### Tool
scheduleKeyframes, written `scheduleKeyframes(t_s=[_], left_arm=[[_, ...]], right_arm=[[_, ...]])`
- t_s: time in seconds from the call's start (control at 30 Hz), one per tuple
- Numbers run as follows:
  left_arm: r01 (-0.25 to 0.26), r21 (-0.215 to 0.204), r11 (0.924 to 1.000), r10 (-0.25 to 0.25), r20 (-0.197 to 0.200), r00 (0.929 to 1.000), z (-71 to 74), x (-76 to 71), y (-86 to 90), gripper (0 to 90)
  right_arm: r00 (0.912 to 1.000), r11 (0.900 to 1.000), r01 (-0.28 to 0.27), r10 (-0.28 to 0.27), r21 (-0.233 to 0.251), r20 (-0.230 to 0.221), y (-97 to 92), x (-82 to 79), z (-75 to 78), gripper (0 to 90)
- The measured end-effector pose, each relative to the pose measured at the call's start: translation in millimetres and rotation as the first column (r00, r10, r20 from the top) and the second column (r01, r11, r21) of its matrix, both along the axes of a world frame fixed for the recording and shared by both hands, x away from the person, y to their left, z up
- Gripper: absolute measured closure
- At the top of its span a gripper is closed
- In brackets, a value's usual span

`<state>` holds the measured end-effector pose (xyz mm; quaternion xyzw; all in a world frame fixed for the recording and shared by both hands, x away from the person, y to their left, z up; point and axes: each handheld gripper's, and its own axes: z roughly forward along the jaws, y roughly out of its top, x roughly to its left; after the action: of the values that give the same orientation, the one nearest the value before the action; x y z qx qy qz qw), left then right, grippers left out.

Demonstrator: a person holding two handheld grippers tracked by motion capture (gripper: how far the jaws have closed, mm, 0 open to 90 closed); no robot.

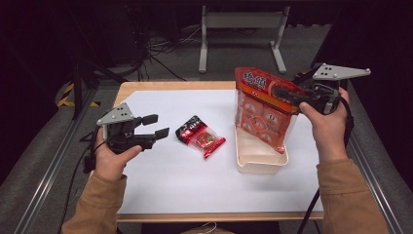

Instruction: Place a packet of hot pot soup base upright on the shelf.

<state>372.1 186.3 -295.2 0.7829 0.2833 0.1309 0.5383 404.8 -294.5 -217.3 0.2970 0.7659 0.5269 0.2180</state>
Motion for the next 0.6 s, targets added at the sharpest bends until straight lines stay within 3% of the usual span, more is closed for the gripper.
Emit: scheduleKeyframes(t_s=[0.33, 0.6], left_arm=[[0.000, 0.011, 0.9999, 0.000, 0.010, 0.9999, -4.0, 4.2, 0.3, 39.7], [0.014, -0.013, 0.9998, -0.014, 0.002, 0.9999, -7.7, 8.2, 0.7, 40.9]], right_arm=[[0.9995, 0.9994, 0.029, -0.029, -0.017, -0.013, -1.1, 4.1, -16.1, 89.7], [0.9993, 0.9994, 0.033, -0.033, -0.003, -0.016, -4.5, 5.0, -28.6, 89.6]])
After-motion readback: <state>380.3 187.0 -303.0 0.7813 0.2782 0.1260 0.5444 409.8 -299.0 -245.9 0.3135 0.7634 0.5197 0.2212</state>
